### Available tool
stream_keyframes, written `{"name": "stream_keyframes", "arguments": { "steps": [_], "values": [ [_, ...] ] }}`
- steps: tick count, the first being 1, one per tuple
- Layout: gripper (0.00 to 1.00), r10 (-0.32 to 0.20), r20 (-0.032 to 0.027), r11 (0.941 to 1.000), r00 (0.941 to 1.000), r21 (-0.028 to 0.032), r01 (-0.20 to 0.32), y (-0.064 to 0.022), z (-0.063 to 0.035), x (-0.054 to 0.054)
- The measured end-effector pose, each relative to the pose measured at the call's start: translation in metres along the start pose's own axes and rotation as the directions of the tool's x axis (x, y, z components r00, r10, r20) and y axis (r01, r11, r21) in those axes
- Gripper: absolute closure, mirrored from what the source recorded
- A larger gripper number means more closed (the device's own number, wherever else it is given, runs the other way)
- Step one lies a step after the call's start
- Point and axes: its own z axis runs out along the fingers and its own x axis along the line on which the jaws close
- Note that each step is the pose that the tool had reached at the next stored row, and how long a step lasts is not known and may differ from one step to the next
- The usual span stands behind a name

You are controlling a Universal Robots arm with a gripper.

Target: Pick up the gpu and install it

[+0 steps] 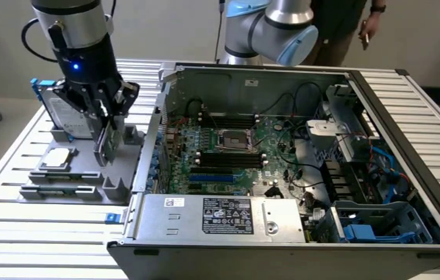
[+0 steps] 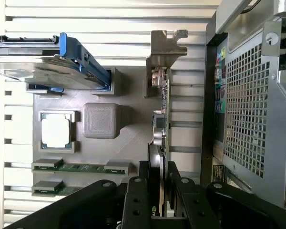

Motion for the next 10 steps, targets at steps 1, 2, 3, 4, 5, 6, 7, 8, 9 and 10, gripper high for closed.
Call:
{"name": "stream_keyframes", "arguments": {
  "steps": [1, 2, 3, 4, 5, 6, 7, 8, 9, 10],
  "values": [
    [0.74, 0.000, 0.0001, 1.0000, 1.0000, -0.0002, 0.000, -0.0007, -0.0049, -0.003],
    [0.74, 0.000, 0.0000, 1.0000, 1.0000, -0.0004, 0.000, -0.0018, -0.0088, -0.007],
    [0.74, 0.000, 0.0001, 1.0000, 1.0000, -0.0010, 0.000, -0.0029, -0.0126, -0.010],
    [0.74, 0.000, 0.0002, 1.0000, 1.0000, -0.0014, 0.000, -0.0040, -0.0164, -0.014],
    [0.74, 0.000, 0.0000, 1.0000, 1.0000, -0.0016, 0.000, -0.0051, -0.0203, -0.018],
    [0.74, 0.000, 0.0002, 1.0000, 1.0000, -0.0020, 0.000, -0.0063, -0.0242, -0.021],
    [0.74, 0.000, 0.0002, 1.0000, 1.0000, -0.0023, 0.000, -0.0074, -0.0282, -0.025],
    [0.74, 0.000, 0.0000, 1.0000, 1.0000, -0.0023, 0.000, -0.0086, -0.0327, -0.029],
    [0.74, 0.000, 0.0001, 1.0000, 1.0000, -0.0026, 0.000, -0.0097, -0.0371, -0.033],
    [0.74, 0.000, 0.0001, 1.0000, 1.0000, -0.0027, 0.000, -0.0109, -0.0421, -0.037]
  ]
}}
